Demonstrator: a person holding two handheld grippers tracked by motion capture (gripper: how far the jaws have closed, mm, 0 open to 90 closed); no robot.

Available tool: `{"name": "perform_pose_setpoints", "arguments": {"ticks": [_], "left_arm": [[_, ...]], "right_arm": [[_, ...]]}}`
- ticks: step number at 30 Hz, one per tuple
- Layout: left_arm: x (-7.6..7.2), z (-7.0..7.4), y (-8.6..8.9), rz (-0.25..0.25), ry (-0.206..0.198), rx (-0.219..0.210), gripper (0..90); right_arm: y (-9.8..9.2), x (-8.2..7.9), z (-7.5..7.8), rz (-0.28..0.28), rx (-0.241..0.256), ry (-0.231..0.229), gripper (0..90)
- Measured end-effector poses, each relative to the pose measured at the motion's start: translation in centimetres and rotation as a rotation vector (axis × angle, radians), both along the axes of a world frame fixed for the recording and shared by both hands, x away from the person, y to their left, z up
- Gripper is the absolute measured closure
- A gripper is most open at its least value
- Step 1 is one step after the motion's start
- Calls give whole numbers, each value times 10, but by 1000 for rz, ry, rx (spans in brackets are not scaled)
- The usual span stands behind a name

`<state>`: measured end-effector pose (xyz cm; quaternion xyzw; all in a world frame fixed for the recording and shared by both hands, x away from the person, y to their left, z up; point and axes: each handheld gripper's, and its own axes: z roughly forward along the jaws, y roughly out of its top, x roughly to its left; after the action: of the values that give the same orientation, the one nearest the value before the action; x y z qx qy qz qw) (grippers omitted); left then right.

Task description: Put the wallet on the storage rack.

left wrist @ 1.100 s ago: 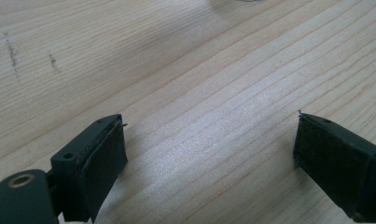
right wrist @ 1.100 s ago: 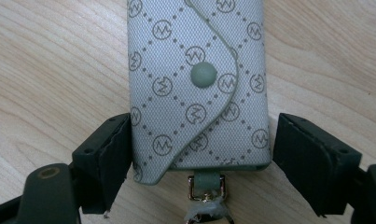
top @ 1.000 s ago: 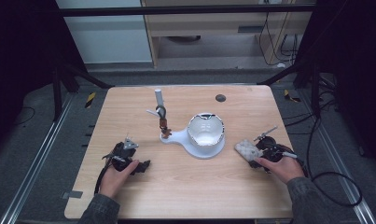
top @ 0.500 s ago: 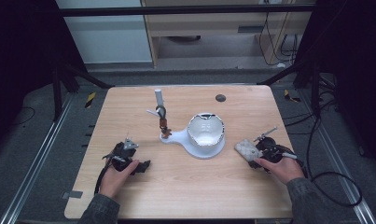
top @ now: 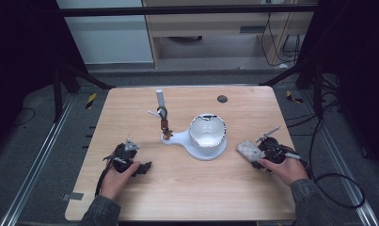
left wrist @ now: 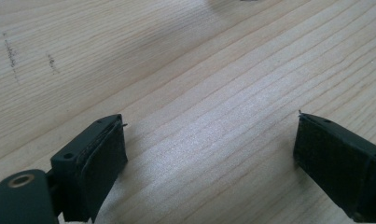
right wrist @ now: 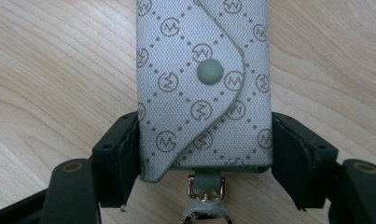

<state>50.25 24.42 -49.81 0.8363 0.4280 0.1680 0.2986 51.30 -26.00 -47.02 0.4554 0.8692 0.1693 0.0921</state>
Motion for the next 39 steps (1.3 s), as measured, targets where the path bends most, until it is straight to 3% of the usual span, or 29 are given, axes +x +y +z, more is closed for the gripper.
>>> {"name": "perform_pose_setpoints", "arguments": {"ticks": [39], "left_arm": [[0, 0, 0, -1, 0, 1, 80]], "right_arm": [[30, -1, 88, 182, -36, -117, 309]]}}
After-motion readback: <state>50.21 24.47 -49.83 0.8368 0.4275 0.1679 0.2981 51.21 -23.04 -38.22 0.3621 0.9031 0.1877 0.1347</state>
